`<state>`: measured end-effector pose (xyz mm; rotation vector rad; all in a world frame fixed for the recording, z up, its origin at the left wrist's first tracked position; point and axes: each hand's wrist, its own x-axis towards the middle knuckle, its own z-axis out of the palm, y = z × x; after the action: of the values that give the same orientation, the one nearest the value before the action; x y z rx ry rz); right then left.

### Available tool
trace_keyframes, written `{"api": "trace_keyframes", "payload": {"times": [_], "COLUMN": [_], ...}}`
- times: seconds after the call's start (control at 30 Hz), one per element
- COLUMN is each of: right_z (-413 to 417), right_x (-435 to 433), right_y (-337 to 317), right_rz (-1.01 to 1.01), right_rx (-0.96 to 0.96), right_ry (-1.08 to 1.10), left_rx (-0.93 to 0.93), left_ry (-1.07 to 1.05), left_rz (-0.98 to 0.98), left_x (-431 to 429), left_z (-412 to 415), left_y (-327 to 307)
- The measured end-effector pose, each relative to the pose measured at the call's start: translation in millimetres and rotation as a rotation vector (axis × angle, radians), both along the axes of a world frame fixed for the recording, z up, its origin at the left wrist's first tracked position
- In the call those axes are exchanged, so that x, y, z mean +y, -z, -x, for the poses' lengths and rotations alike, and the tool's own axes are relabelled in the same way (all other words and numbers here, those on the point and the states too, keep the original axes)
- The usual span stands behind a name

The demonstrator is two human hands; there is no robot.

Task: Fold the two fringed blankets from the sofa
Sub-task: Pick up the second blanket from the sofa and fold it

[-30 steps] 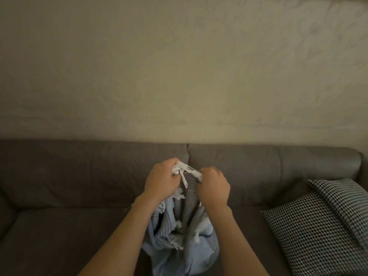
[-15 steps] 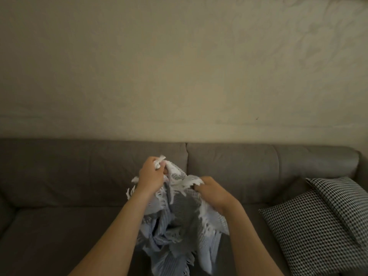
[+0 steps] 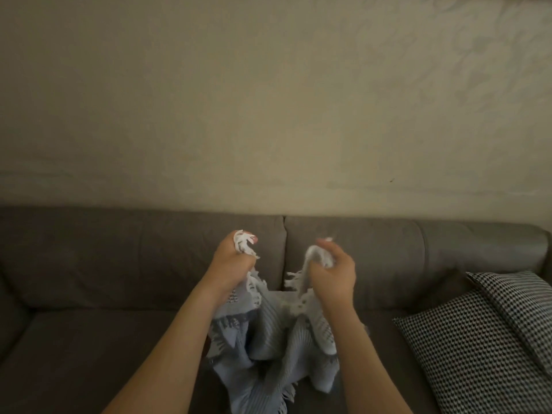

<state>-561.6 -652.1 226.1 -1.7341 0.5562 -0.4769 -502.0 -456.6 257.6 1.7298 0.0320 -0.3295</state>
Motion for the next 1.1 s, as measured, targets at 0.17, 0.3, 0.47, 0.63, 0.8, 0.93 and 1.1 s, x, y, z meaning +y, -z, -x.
{"api": "trace_keyframes", "payload": {"times": [0.17, 0.3, 0.47, 0.63, 0.8, 0.93, 1.1], "right_z": [4.8, 8.0, -1.7, -1.9, -6.4, -16.1, -28.0], "right_x": [21.0, 28.1, 15.6, 5.7, 2.9, -15.7, -20.3], "right_y": [-0.1, -0.6, 7.1, -10.5, -24.7, -28.0, -15.4], "right_rz": [0.007, -0.107, 0.224, 0.124, -0.15, -0.412, -0.482], "right_rx": [0.023, 0.095, 0.094, 0.027, 0.023, 0.161, 0.062], "right_ry": [-0.542, -0.713, -0.514, -0.495, -0.408, -0.317, -0.189], "left_rx": [0.039, -0.003, -0.269, -0.151, -0.06, -0.026, 0.251], "left_ry": [0.211, 0.318, 0.336, 0.348, 0.109, -0.084, 0.298], "left_rz": [0.092, 0.053, -0.298, -0.68, -0.639, -0.326, -0.022], "left_x": [-4.0, -5.3, 5.0, 19.0, 14.6, 15.5, 15.4], "left_z": [1.9, 2.3, -3.0, -13.7, -8.1, -13.6, -7.1], "left_y": [-8.9, -8.7, 2.6, 41.3, 56.8, 48.7, 24.8]}}
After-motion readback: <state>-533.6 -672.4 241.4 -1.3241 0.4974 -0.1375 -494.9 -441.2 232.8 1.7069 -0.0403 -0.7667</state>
